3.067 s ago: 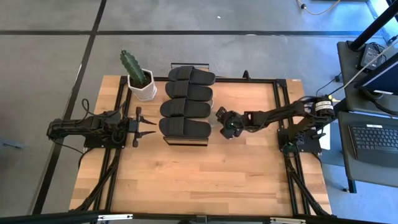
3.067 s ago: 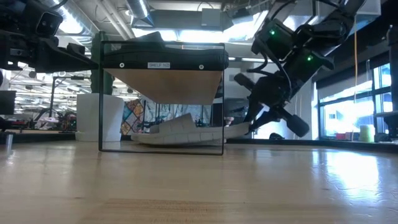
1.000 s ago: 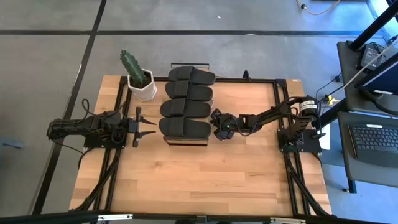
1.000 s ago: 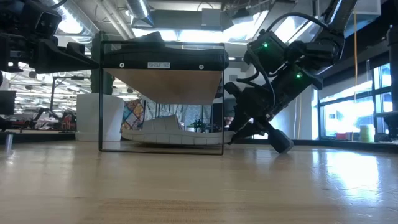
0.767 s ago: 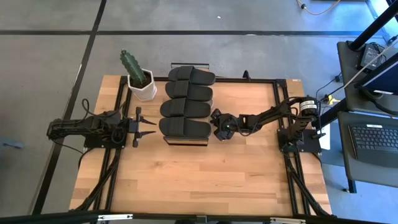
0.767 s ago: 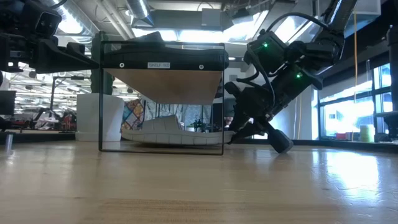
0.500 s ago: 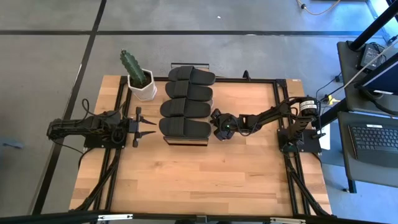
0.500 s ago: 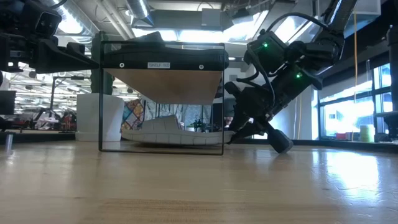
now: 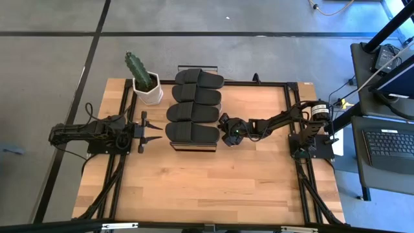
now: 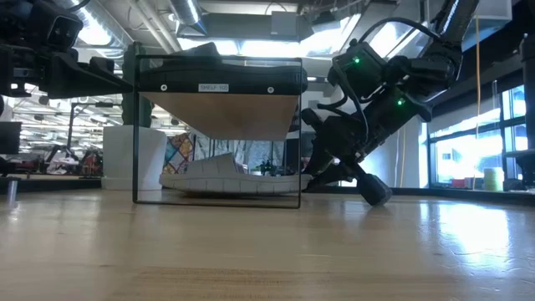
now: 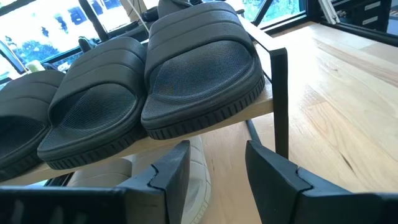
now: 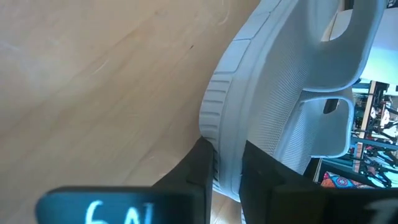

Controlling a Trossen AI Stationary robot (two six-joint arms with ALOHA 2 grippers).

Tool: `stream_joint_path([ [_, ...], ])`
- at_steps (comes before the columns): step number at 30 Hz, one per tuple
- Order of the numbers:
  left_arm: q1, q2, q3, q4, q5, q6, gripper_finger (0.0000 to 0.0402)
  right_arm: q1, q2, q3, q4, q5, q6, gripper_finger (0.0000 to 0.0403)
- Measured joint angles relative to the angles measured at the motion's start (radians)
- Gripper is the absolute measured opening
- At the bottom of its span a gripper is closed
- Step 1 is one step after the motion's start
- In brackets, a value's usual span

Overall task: Pick and place slides into the shelf
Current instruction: Put the white slide under the shelf

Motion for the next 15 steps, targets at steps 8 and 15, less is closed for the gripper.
stream_joint_path([
  [8,0.000,0.000,0.000,0.000,0.000,0.000,0.0147,0.000,0.000,0.001,-0.004,0.001,0.000,0.0057],
  [15,0.000,0.000,0.000,0.000,0.000,0.000,0.0147,0.000,0.000,0.001,-0.009,0.002,0.003,0.0094],
])
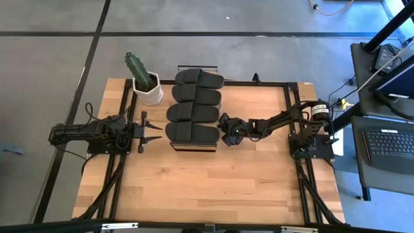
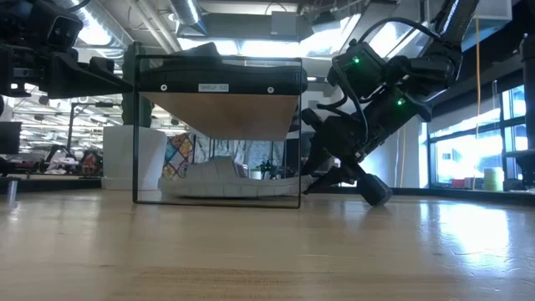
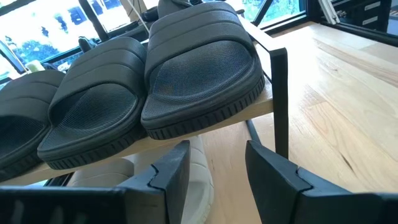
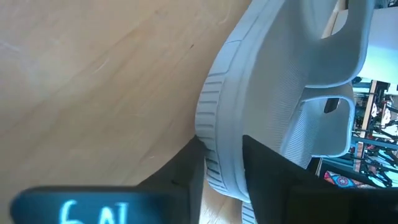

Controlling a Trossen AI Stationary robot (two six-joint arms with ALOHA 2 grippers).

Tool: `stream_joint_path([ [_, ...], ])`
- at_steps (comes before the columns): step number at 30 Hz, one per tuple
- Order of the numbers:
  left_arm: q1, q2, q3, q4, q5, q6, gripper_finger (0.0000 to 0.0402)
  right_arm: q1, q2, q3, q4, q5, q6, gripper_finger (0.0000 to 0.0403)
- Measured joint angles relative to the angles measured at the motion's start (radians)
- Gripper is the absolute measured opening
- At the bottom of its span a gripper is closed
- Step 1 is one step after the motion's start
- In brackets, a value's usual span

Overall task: Pick and place slides into the shelf
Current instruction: Put the white slide under the shelf

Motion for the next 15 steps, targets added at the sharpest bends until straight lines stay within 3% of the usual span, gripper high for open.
stream_joint_path([
  [7,0.000,0.000,0.000,0.000,0.000,0.000,0.0147,0.001,0.000,0.000,-0.002,0.021,0.005,0.0147],
  [15,0.000,0.000,0.000,0.000,0.000,-0.001,0.0147,0.014,0.000,0.000,-0.004,0.065,0.004,0.0165],
])
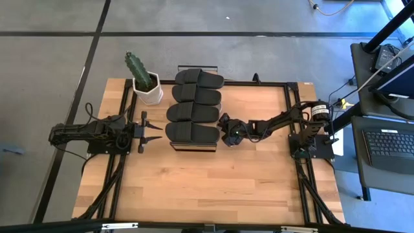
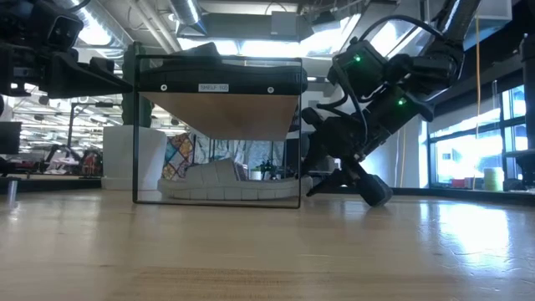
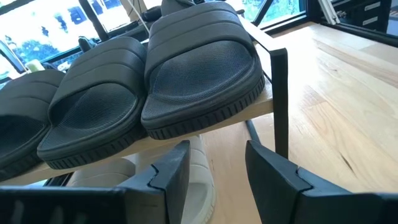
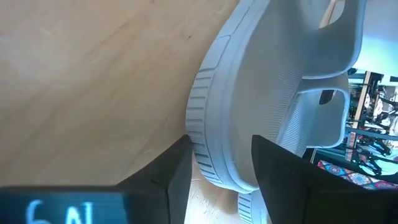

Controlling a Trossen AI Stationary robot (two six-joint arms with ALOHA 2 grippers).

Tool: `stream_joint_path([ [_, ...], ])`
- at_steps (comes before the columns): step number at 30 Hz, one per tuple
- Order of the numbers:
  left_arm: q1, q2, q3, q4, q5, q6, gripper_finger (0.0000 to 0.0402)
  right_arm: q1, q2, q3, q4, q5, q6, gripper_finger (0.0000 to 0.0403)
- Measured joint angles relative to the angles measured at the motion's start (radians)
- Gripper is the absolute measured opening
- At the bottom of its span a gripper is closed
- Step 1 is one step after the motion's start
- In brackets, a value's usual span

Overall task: Pick and place slides into the shelf
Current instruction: Put the white slide under the shelf, then return to home position

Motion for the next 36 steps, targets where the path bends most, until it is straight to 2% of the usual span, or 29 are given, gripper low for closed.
stream_joint_path([
  [11,0.000,0.000,0.000,0.000,0.000,-0.023,0.0147,0.026,-0.008,0.000,-0.025,0.015,0.035,0.0165],
  [19,0.000,0.000,0.000,0.000,0.000,-0.023,0.0147,0.028,-0.062,-0.003,-0.128,-0.005,0.174,0.0166],
  [25,0.000,0.000,0.000,0.000,0.001,-0.024,0.0147,0.046,-0.130,-0.003,-0.261,-0.002,0.212,0.0166],
  [31,0.000,0.000,0.000,0.000,0.004,-0.025,0.0147,0.084,-0.257,-0.002,-0.402,-0.003,0.388,0.0166],
  [36,0.000,0.000,0.000,0.000,0.005,-0.026,0.0147,0.080,-0.372,-0.002,-0.476,-0.002,0.707,0.0165],
])
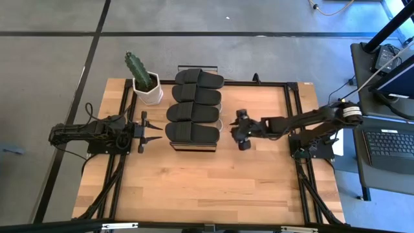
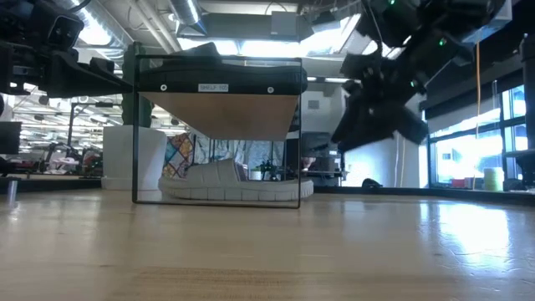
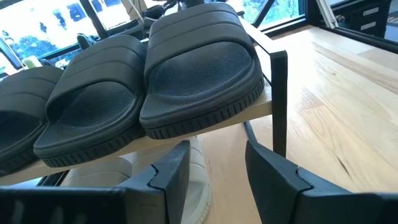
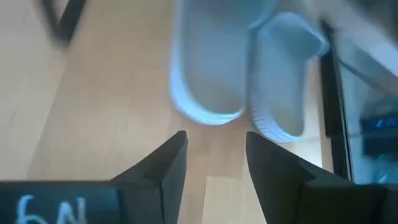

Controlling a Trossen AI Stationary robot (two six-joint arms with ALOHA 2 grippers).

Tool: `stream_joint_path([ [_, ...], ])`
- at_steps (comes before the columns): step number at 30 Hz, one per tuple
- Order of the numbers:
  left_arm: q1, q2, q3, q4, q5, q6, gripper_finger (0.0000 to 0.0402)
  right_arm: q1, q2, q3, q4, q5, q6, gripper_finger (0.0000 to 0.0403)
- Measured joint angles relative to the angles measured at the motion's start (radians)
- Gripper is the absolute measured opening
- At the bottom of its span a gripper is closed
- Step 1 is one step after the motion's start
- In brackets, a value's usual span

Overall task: Pick and place slides into the shelf
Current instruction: Return to home position

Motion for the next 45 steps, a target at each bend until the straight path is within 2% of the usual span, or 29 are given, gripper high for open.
stream_joint_path([
  [3,0.000,0.000,0.000,0.001,0.000,0.000,0.0147,-0.025,-0.055,0.000,-0.012,-0.003,0.132,0.0165],
  [6,0.000,0.000,0.000,0.006,0.000,-0.001,0.0147,-0.069,-0.104,0.000,-0.014,-0.011,0.177,0.0165],
  [10,0.000,0.000,-0.002,0.017,0.000,-0.118,0.0147,-0.170,-0.173,-0.001,0.002,-0.105,0.229,0.0165],
  [13,0.000,0.000,-0.002,0.022,-0.008,-0.192,0.0147,-0.268,-0.210,-0.033,0.108,-0.181,0.263,0.0165],
  [16,0.000,0.000,-0.002,0.023,-0.019,-0.226,0.0147,-0.364,-0.235,-0.105,0.248,-0.189,0.293,0.0165],
  [21,0.001,0.000,-0.002,0.026,-0.112,-0.278,0.0147,-0.477,-0.282,-0.243,0.489,-0.222,0.339,0.0165],
  [25,0.001,0.000,0.009,0.022,-0.176,-0.286,0.0147,-0.517,-0.310,-0.322,0.629,-0.290,0.360,0.0165],
  [35,0.001,0.000,0.123,-0.062,-0.194,-0.251,0.0147,-0.600,-0.398,-0.413,0.646,-0.288,0.399,0.0165],
  [40,0.001,-0.003,0.128,-0.067,-0.237,-0.207,0.0147,-0.641,-0.497,-0.480,0.664,-0.288,0.447,0.0165],
  [45,0.001,-0.003,0.128,-0.065,-0.236,-0.207,0.0147,-0.651,-0.636,-0.554,0.674,-0.287,0.472,0.0165],
])
